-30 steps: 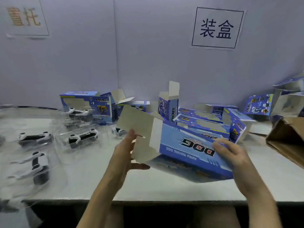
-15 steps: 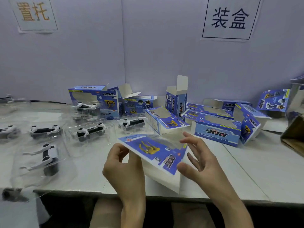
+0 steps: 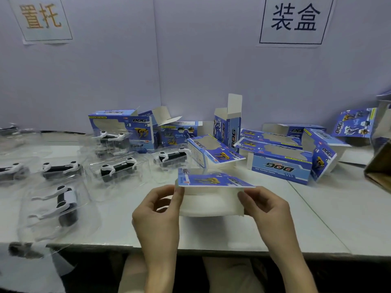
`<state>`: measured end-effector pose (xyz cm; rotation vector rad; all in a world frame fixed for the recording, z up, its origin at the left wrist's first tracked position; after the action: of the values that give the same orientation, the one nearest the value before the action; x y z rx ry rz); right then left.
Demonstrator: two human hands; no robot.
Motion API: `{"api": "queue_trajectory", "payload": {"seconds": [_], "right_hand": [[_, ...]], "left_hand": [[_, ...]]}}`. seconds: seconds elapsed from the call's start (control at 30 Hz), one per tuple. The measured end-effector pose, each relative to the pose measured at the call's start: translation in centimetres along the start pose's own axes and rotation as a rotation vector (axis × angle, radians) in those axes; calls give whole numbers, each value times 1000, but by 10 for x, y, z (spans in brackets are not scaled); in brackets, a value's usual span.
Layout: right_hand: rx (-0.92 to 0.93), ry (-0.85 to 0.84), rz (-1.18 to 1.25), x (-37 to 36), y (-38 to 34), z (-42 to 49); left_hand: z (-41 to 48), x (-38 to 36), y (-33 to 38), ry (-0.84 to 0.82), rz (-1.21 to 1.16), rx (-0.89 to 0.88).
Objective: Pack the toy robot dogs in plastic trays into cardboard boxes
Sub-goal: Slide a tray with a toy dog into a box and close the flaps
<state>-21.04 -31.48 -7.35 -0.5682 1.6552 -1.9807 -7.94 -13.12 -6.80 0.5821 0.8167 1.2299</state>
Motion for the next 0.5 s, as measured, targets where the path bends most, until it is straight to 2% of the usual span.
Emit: {"api": "queue_trajectory", "payload": {"seconds": [0.13, 0.23, 0.3, 0.4, 0.5], "right_hand": [[-89, -44, 72, 12, 10, 6], [-228, -276, 325, 13, 19, 4], [-276, -383, 466, 9, 22, 0], [-270, -363, 534, 6, 23, 0], [-205, -247, 509, 11, 18, 3]], "left_hand": [[5, 3, -10, -125, -201, 158], [1, -1, -21, -288, -538, 443], [-4, -2, -25, -312, -636, 556], [-9, -5, -28, -339, -656, 593], [-11, -6, -28, -414, -560, 577]]}}
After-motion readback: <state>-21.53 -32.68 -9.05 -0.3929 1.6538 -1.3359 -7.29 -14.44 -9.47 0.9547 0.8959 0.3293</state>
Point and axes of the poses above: each hand's wrist, its own z-axis towards the middle knuckle, its own x-axis out of the back of the hand, y = z × x, the point moved 5 cm from there along z, towards the middle knuckle, and after that the axes turned 14 degrees about -x, right-handed, at the moved point
